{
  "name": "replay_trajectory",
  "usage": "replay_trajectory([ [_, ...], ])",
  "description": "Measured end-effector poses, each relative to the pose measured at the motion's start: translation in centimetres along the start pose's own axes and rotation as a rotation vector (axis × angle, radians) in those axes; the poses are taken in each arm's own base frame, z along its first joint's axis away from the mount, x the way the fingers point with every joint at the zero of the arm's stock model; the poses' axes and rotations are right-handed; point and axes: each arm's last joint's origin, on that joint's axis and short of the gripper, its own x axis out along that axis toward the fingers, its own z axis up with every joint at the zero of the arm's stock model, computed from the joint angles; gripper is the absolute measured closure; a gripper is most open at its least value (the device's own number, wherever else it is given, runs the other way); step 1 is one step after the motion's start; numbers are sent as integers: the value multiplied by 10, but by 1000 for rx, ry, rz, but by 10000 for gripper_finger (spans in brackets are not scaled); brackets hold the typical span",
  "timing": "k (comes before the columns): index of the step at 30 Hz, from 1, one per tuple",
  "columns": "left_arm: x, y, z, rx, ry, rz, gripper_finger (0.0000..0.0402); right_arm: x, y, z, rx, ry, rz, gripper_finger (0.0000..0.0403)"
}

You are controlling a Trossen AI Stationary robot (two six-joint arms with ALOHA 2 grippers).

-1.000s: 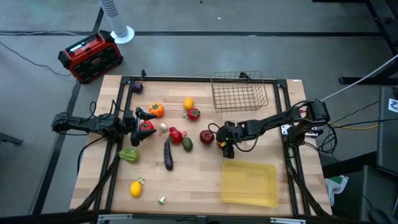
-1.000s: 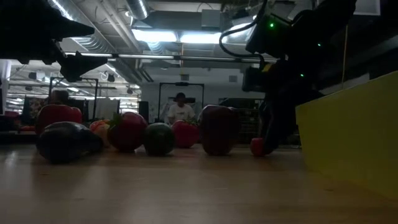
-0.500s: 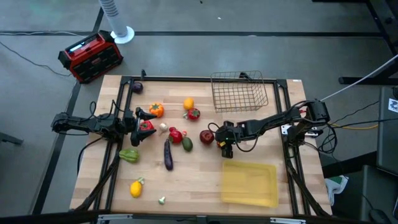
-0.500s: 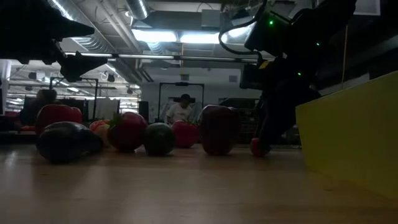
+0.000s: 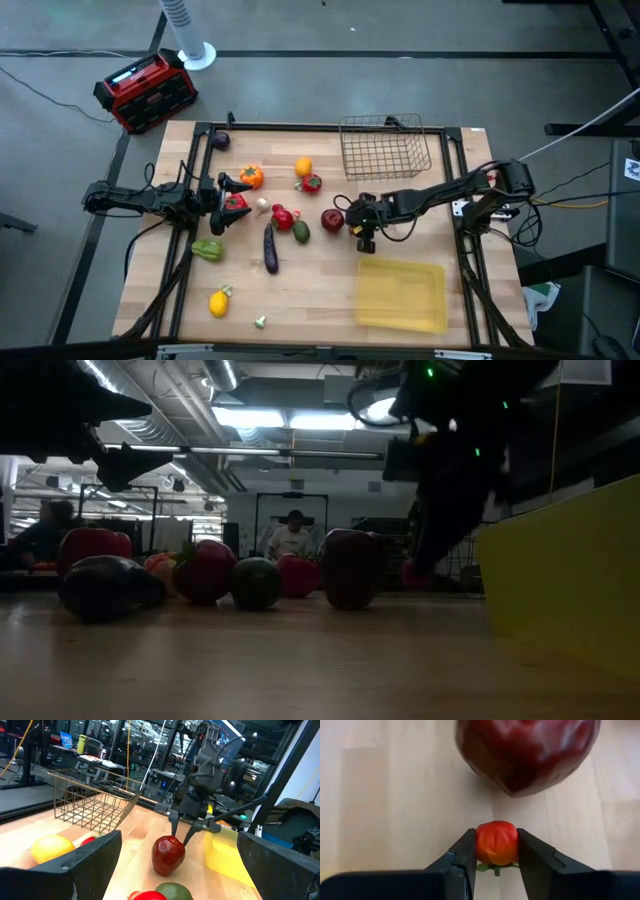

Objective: Sort produce into baskets
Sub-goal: Put the small tomato into the yellow bin

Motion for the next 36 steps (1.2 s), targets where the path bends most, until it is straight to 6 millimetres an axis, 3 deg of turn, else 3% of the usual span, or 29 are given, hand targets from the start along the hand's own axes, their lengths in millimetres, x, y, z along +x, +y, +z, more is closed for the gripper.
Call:
replay_trajectory([
  [5,0,0,0,0,0,0,9,-27,13,22,8,104,62,291],
  [10,0,0,0,0,0,0,9,-55,45,40,-62,115,126,291],
  [15,0,0,0,0,0,0,9,-66,82,37,-93,106,186,291],
  [26,0,0,0,27,0,0,9,-42,141,4,-170,214,135,291],
  [36,0,0,0,27,0,0,9,-7,142,-6,-177,323,79,258],
])
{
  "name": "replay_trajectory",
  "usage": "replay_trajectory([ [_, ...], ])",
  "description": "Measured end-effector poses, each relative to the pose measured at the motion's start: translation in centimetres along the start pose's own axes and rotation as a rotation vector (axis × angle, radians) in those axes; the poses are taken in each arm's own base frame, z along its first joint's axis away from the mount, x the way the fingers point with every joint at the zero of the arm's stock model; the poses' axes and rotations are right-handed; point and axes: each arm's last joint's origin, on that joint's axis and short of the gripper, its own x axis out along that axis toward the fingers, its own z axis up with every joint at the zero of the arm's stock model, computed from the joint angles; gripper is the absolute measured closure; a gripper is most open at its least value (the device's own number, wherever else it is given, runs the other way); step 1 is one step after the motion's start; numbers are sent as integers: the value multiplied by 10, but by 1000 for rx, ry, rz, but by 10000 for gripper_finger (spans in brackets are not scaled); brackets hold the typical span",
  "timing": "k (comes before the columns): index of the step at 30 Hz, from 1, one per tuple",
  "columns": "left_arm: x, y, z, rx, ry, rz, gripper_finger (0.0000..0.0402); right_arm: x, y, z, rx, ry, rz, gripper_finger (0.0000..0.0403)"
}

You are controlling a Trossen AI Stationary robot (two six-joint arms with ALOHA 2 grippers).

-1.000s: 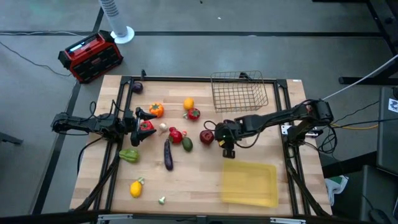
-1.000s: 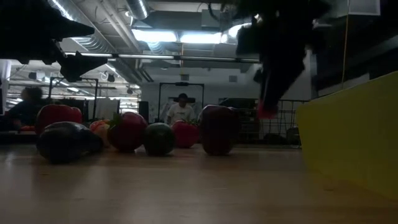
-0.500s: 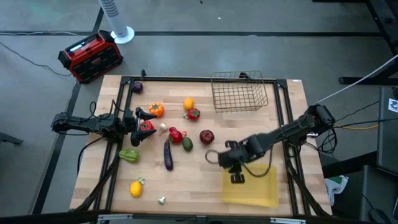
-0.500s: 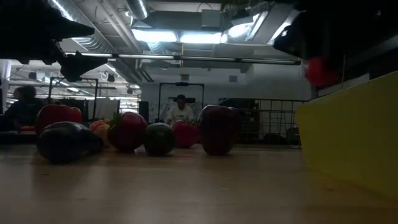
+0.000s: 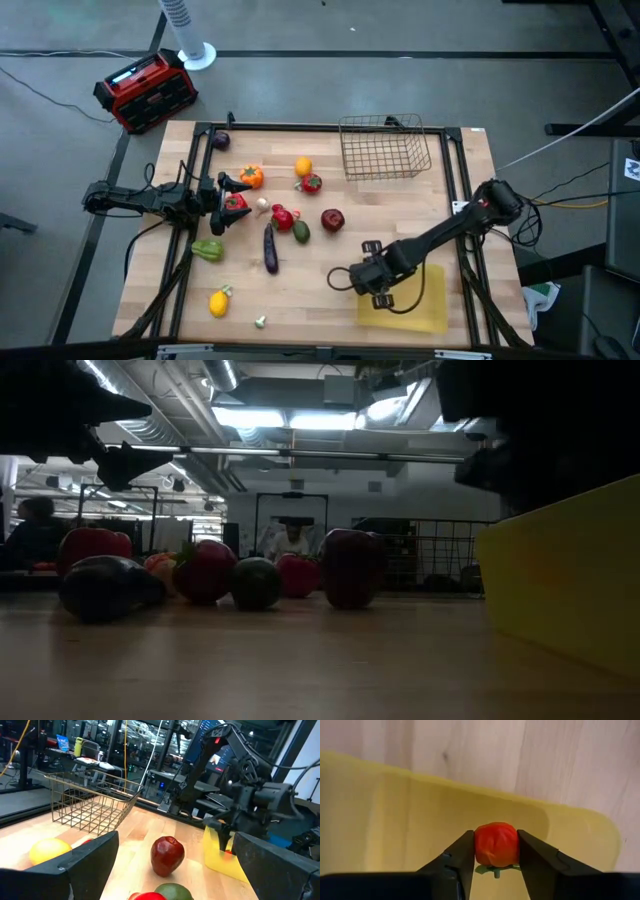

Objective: Sort produce into baskets
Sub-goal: Put the small tomato into the yellow bin

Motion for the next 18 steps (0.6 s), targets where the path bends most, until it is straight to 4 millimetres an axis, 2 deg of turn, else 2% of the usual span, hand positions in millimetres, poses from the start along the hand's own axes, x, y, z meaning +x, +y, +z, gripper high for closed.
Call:
replay_trajectory([
  [6,0,0,0,0,0,0,9,11,-7,0,25,52,-13,220],
  [12,0,0,0,18,0,0,9,11,-7,0,29,64,2,175],
  [18,0,0,0,18,0,0,9,11,-6,0,29,72,26,156],
])
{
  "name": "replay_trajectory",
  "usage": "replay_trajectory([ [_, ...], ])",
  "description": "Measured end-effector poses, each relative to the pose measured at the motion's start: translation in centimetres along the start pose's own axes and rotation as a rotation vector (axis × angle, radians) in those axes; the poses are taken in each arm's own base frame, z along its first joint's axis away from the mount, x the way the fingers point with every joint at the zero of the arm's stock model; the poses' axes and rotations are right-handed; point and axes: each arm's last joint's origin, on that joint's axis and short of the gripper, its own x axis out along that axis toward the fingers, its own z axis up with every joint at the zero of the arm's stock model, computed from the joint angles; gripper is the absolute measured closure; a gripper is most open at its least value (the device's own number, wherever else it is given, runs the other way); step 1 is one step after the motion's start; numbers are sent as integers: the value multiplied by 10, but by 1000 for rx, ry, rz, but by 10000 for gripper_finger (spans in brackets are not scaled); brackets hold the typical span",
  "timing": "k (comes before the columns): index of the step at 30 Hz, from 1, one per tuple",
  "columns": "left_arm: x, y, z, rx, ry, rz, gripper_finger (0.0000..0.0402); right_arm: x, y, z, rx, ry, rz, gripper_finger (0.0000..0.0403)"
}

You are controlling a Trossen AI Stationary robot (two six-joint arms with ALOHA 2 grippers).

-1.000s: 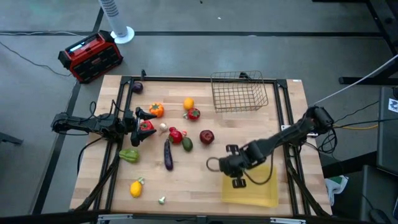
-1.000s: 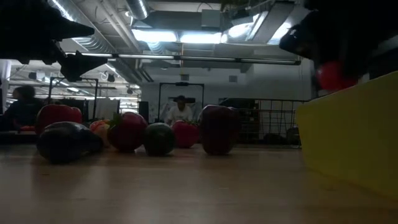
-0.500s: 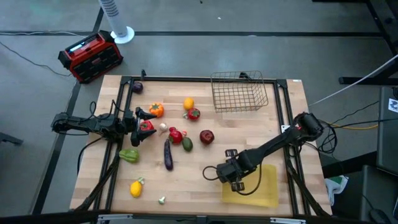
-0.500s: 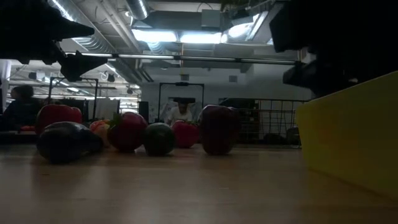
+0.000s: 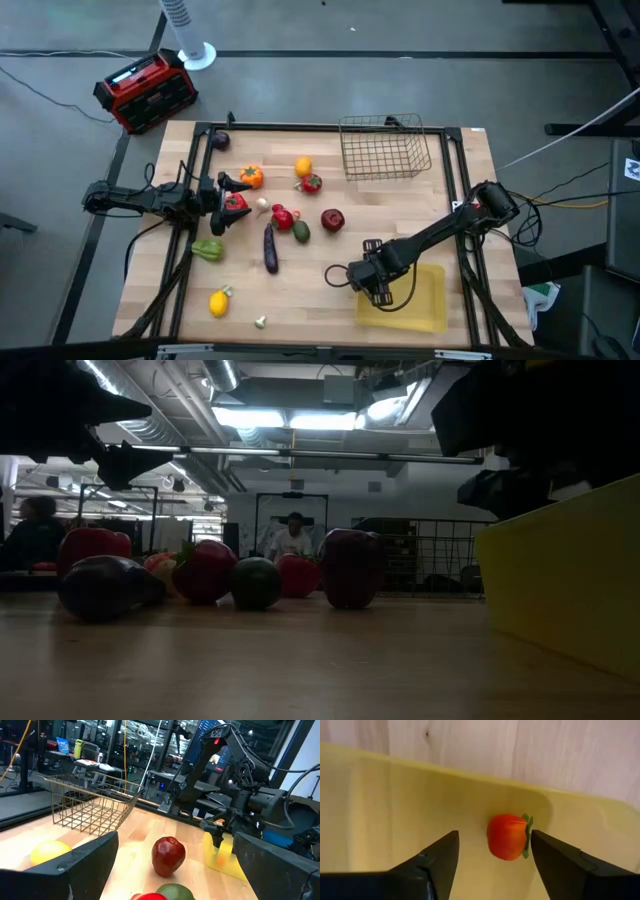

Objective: Sort produce into baskets
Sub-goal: Put the small tomato into the yellow bin

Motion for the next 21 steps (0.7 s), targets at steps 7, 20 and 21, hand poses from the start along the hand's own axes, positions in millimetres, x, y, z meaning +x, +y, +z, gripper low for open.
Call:
replay_trajectory([
  [7,0,0,0,0,0,0,9,0,0,0,0,3,7,155],
  [20,0,0,0,-1,0,0,9,0,0,0,0,1,9,155],
  [21,0,0,0,-1,-1,0,9,0,0,0,0,0,9,155],
])
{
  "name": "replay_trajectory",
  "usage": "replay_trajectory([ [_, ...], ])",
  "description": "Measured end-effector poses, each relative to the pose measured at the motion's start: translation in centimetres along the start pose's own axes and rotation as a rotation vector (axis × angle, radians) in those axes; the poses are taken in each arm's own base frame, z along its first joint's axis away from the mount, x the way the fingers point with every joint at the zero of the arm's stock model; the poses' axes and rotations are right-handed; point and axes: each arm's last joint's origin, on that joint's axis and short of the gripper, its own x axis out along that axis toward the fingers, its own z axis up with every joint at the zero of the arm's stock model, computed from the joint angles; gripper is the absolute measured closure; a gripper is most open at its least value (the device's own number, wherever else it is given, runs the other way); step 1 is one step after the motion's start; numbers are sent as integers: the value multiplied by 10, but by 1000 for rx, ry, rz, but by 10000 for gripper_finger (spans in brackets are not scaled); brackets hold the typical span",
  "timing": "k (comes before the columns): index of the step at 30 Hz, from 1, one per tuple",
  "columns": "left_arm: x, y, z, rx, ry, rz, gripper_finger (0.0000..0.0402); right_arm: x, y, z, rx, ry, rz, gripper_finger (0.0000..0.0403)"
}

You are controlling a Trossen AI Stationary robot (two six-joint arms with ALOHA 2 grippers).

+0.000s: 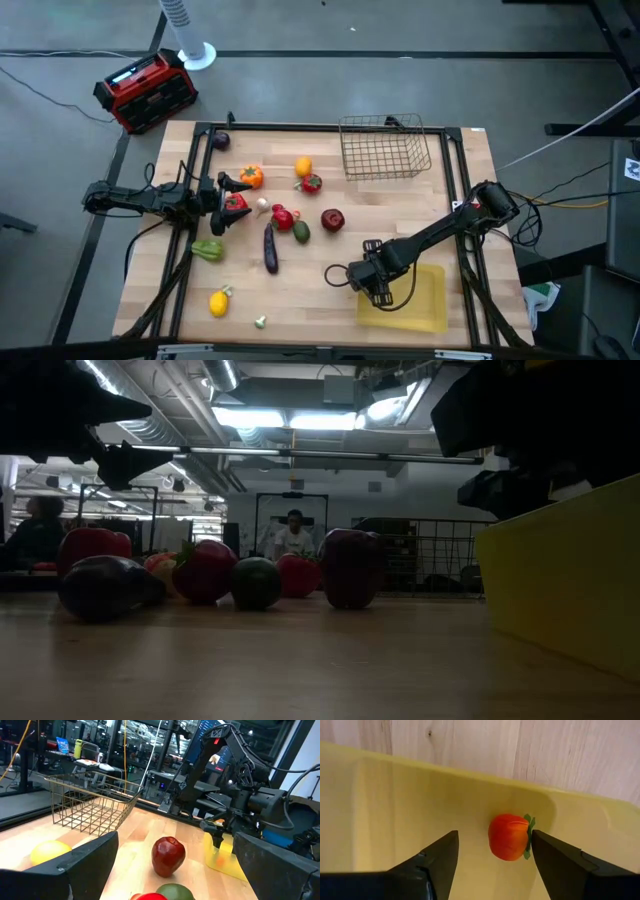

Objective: Sort produce into baskets
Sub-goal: Put the small tomato into the yellow bin

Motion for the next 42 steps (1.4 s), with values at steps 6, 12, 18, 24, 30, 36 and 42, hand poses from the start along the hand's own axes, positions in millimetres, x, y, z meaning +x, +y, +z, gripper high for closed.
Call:
replay_trajectory([
  [6,0,0,0,-1,0,0,9,0,0,0,0,1,0,155],
  [12,0,0,0,-1,0,0,9,0,1,-1,-2,26,56,154],
  [18,0,0,0,-1,0,0,9,0,2,-1,-10,34,80,100],
  [24,0,0,0,-1,0,0,9,0,1,-1,-7,21,47,11],
  [30,0,0,0,-1,0,0,9,0,2,-1,-7,29,68,41],
  [36,0,0,0,-1,0,0,9,-1,5,-2,24,74,176,62],
  [42,0,0,0,-1,0,0,9,-10,4,-1,46,129,266,63],
])
